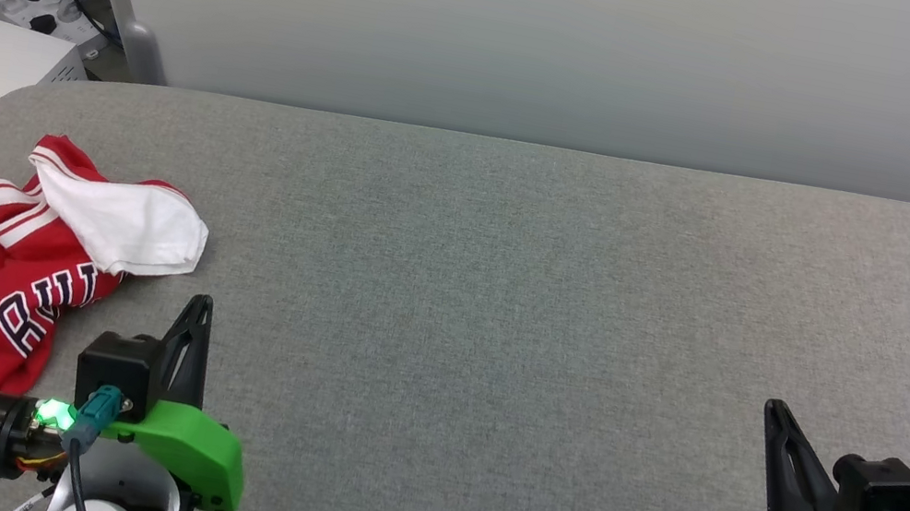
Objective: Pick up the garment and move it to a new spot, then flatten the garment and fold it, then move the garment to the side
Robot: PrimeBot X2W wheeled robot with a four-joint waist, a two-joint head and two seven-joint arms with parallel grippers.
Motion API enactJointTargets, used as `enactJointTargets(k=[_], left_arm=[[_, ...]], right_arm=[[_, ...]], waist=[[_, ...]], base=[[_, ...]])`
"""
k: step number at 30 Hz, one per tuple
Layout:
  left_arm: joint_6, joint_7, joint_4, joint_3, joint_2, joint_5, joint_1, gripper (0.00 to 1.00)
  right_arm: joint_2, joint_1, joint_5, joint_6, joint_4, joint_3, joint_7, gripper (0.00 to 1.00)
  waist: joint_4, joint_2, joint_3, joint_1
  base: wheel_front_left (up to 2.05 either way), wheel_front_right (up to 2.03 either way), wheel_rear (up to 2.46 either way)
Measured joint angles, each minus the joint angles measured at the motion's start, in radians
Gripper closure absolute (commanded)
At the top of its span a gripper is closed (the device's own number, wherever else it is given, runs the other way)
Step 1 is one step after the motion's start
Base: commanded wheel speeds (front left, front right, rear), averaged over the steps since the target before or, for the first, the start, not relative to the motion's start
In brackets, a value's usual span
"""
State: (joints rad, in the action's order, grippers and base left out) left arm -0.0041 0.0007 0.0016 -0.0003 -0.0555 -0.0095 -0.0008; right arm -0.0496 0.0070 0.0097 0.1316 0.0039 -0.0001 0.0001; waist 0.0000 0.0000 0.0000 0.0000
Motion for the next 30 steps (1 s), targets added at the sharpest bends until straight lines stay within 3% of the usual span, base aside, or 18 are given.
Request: enactJointTargets(k=[27,28,30], left_arm=[[0.000,0.000,0.000,0.000,0.000,0.000,0.000,1.00],[0.000,0.000,0.000,0.000,0.000,0.000,0.000,0.00],[0.000,0.000,0.000,0.000,0.000,-0.001,0.000,0.00]], right_arm=[[0.000,0.000,0.000,0.000,0.000,0.000,0.000,1.00],[0.000,0.000,0.000,0.000,0.000,0.000,0.000,0.00],[0.000,0.000,0.001,0.000,0.001,0.000,0.000,0.00]], waist=[[0.000,0.0000,0.000,0.0000],[0.000,0.0000,0.000,0.0000],[0.000,0.0000,0.000,0.0000]], base=[[0.00,0.00,0.00],[0.00,0.00,0.00],[0.00,0.00,0.00]])
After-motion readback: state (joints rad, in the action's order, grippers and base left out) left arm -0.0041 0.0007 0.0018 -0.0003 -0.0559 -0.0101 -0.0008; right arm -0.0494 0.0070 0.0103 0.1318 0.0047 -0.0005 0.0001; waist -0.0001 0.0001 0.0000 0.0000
